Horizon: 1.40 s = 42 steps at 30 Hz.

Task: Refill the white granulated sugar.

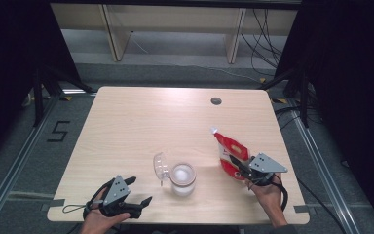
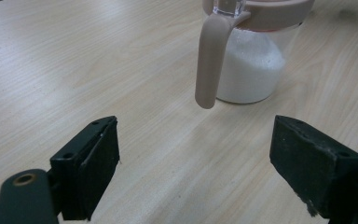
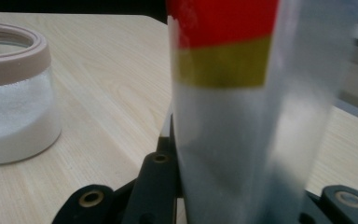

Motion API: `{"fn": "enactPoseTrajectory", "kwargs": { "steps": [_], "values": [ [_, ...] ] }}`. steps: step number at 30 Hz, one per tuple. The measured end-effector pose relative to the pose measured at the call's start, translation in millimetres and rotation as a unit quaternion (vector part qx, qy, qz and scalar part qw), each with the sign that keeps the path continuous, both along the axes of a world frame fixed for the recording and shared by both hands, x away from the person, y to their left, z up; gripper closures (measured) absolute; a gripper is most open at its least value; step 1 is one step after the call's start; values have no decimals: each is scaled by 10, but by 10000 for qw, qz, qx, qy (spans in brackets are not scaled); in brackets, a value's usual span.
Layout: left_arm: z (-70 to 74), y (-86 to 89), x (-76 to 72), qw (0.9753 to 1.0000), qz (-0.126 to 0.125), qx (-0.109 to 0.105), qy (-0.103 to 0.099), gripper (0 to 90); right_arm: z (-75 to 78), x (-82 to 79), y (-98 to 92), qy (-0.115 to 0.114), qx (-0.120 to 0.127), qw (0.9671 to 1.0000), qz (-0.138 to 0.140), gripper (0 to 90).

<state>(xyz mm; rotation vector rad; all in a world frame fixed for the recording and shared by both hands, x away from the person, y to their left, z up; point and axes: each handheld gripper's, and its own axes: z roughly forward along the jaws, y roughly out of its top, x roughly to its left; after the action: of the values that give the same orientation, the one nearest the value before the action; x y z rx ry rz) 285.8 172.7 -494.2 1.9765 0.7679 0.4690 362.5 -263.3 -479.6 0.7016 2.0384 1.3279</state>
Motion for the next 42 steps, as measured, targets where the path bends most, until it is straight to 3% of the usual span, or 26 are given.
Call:
{"fn": "enactPoseTrajectory", "kwargs": {
  "steps": [3, 4, 7, 8, 9, 11, 13, 14, 16, 17, 19, 23, 24, 26, 27, 28, 29, 32, 33, 34, 35, 36, 37, 38, 42],
  "values": [
    [-2, 6, 6, 10000, -31, 41, -7, 155, -6, -16, -37, -46, 0, 10000, -63, 808],
    [-1, 6, 5, 10000, -31, 41, -7, 155, -18, -37, -43, 20, 114, 9999, -127, 807],
    [-10, -2, -4, 9999, 56, -41, 108, 155, -18, -46, -89, -4, -4, 10000, -75, 804],
    [-4, 7, -3, 10000, 57, 35, 67, 155, -37, -57, -87, 24, 215, 9996, -182, 800],
    [-3, 2, -7, 9999, 42, -11, 91, 155, -36, -85, -107, 196, 205, 9994, -187, 794],
    [-4, -5, -9, 9999, 58, -45, 90, 155, -37, -78, -108, 74, 216, 9995, -197, 784],
    [-11, -13, -11, 9999, 39, -98, 95, 155, -35, -103, -98, 281, 315, 9988, -243, 760],
    [-7, -11, -15, 9999, 55, -83, 108, 155, -29, -100, -107, 186, 263, 9991, -290, 739],
    [-5, -3, -5, 10000, 29, -26, 77, 155, -16, -137, -112, 334, 379, 9979, -415, 686],
    [-9, -3, 1, 9999, 26, -45, 90, 155, -10, -132, -120, 320, 472, 9975, -416, 659],
    [-11, -6, 4, 10000, 24, -59, 71, 155, 13, -189, -121, 558, 694, 9947, -520, 605],
    [-2, 6, 10, 10000, -40, 36, 10, 155, 48, -224, -161, 462, 632, 9951, -601, 496],
    [-8, -7, -7, 9999, 45, -80, 118, 155, 48, -235, -174, 567, 732, 9939, -598, 482],
    [-1, -1, -5, 9999, 46, -42, 103, 155, 55, -301, -167, 579, 817, 9920, -764, 462],
    [-4, -15, -6, 9998, 66, -136, 91, 155, 65, -304, -180, 521, 751, 9935, -679, 445],
    [3, -5, -5, 9999, 34, -54, 85, 155, 68, -341, -169, 589, 823, 9922, -726, 432],
    [2, -8, -5, 9999, 37, -72, 80, 155, 75, -341, -190, 468, 733, 9937, -700, 423],
    [0, -6, -4, 9999, 48, -110, 94, 155, 90, -411, -191, 574, 851, 9909, -870, 400],
    [5, 3, 2, 10000, 42, -65, 59, 155, 96, -413, -211, 499, 778, 9924, -816, 397],
    [1, -5, -2, 9998, 76, -149, 104, 155, 99, -435, -215, 523, 770, 9924, -809, 392],
    [1, -6, -2, 9998, 83, -165, 122, 155, 102, -440, -230, 381, 713, 9930, -857, 386],
    [2, -4, -1, 9998, 85, -168, 119, 155, 100, -458, -232, 473, 752, 9928, -809, 380],
    [6, -1, 0, 9998, 76, -169, 122, 155, 102, -498, -224, 629, 880, 9902, -885, 372],
    [9, 2, 2, 9998, 76, -145, 94, 155, 102, -519, -230, 626, 877, 9901, -905, 367],
    [16, -5, 5, 9998, 74, -133, 99, 155, 114, -573, -255, 518, 763, 9920, -857, 331]
  ]
}}
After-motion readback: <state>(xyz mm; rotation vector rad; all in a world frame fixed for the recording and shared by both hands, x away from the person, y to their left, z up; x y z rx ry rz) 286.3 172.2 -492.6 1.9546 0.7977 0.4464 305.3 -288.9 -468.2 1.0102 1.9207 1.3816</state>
